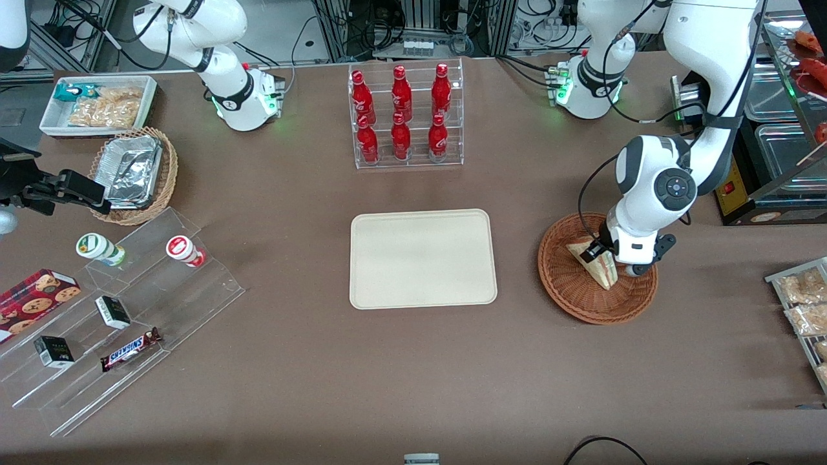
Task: Place sandwich from basket to tray
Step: 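Lift the sandwich and carry it over the cream tray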
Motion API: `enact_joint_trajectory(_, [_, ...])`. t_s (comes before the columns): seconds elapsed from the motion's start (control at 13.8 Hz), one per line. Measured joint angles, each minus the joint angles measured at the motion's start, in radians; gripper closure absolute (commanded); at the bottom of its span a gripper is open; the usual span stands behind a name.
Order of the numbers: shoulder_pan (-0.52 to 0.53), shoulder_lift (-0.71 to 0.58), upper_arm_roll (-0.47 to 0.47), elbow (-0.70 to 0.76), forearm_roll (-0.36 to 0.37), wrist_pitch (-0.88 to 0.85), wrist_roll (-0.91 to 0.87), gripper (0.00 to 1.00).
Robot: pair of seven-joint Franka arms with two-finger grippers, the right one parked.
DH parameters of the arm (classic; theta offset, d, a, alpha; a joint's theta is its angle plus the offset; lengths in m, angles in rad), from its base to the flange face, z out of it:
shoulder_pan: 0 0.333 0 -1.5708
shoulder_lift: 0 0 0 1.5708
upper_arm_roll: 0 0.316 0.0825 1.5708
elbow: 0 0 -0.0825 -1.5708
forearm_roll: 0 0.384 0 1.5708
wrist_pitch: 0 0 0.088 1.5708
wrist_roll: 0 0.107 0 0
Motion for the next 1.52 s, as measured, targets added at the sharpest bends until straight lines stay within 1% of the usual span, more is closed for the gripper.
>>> enact_joint_trajectory(0.22, [0.0,-0.014,0.0,0.016,0.001,-0.031,0.004,0.93])
enact_joint_trajectory(0.43, [-0.021,-0.036,-0.007,0.118,0.002,-0.205,0.097,0.92])
enact_joint_trajectory(0.58, [-0.069,-0.032,-0.01,0.204,0.003,-0.291,0.176,0.91])
enact_joint_trajectory(0.72, [-0.141,-0.01,-0.014,0.276,0.002,-0.334,0.254,0.91])
enact_joint_trajectory(0.94, [-0.274,0.083,-0.02,0.409,0.0,-0.416,0.227,0.92])
enact_joint_trajectory(1.16, [-0.404,0.221,-0.022,0.559,-0.001,-0.442,0.106,0.92])
enact_joint_trajectory(1.3, [-0.466,0.308,-0.026,0.647,-0.015,-0.442,0.035,0.92])
enact_joint_trajectory(1.52, [-0.525,0.415,-0.046,0.764,-0.036,-0.443,-0.023,0.92])
